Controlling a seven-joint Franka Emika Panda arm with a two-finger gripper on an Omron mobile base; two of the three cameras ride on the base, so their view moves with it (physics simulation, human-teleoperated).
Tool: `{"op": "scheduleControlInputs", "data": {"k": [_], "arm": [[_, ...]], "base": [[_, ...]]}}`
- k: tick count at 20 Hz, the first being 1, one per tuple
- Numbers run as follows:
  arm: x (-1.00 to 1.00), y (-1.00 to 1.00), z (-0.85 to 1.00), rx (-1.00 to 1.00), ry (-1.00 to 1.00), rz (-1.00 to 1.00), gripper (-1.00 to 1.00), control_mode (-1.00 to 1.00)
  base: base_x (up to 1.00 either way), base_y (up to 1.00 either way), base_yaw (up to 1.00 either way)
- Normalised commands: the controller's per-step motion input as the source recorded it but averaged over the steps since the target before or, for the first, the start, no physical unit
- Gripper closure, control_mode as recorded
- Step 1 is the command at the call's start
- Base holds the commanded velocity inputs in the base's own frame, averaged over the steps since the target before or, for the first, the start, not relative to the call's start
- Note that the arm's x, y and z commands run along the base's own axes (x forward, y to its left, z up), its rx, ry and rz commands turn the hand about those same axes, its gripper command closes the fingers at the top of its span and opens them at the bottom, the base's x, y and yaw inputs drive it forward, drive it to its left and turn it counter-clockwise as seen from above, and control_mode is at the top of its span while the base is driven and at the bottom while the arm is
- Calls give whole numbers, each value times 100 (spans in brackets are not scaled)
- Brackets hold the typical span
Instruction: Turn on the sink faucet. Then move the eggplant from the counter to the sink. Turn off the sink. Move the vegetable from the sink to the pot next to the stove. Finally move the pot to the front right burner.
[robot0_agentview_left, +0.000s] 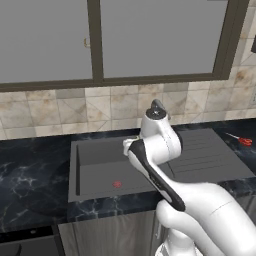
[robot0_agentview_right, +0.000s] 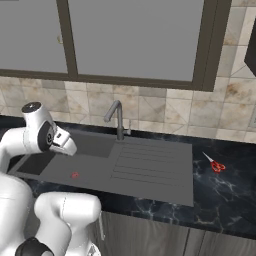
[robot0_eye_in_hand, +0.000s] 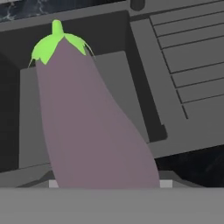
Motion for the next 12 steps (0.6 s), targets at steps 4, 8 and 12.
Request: {"op": "scheduleControlInputs", "data": {"k": [4,8,12], "arm": [[-13,0,0,0,-1,0,100,-100],[0,0,0,0,0,0,100,100],[0,0,0,0,0,0,100,100]], "base": [[0,0,0],[-76,-1,-7],[-70,0,-27]]}}
